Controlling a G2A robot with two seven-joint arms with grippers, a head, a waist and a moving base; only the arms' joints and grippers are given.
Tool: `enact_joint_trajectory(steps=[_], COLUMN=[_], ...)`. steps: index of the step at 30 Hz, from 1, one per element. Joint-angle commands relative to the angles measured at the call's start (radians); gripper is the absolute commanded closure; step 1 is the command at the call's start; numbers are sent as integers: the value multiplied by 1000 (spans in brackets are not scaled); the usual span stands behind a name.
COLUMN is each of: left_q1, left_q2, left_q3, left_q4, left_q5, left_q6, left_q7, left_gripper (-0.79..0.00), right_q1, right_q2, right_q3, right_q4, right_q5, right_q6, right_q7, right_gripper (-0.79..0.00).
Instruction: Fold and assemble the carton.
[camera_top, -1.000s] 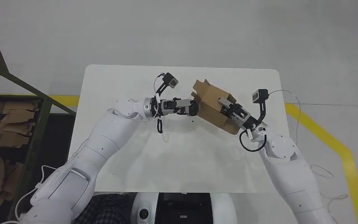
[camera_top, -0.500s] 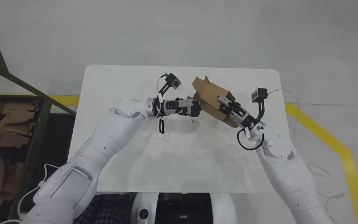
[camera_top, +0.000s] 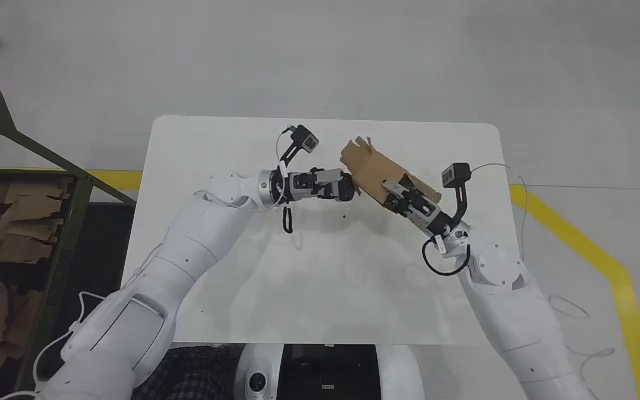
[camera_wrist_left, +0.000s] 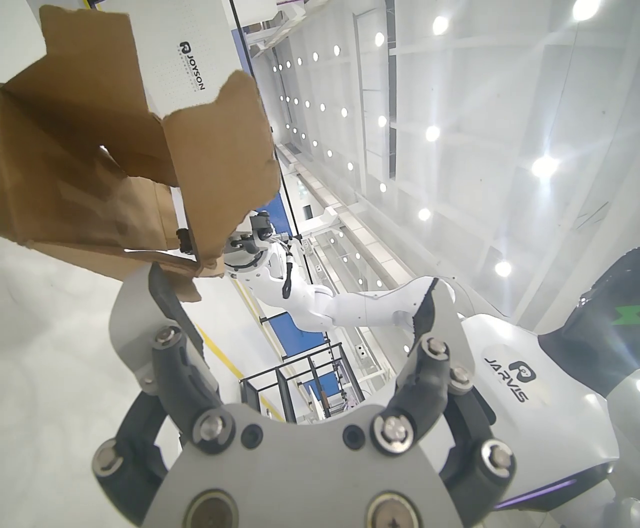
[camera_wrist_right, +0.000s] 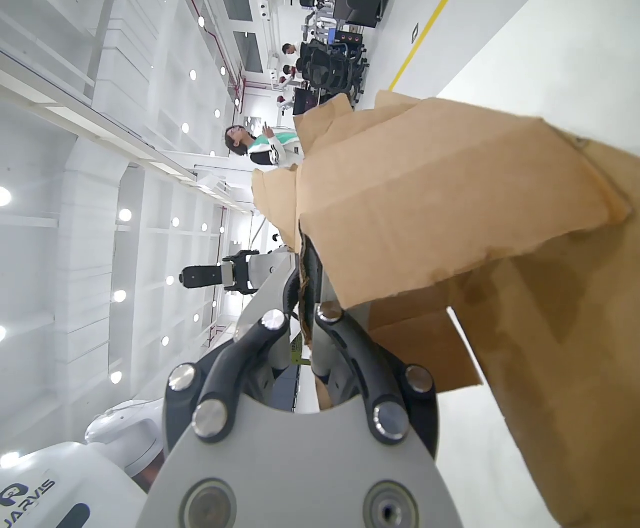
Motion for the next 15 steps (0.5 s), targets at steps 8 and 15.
enact_joint_trajectory(steps=[8, 15], left_q1=[9, 19], left_q2=[1, 7], left_q3=[-13, -34], left_q4=[-7, -15], left_q5=[7, 8], left_q6=[1, 0], left_q7=[-1, 0], left_gripper=[-785, -785], right_q1=[-11, -11], right_q2=[0, -1], right_q3=[0, 21], right_q4=[-14, -5], right_q5=[0, 36], right_q6=[0, 3], right_q7=[32, 9], right_gripper=[0, 0])
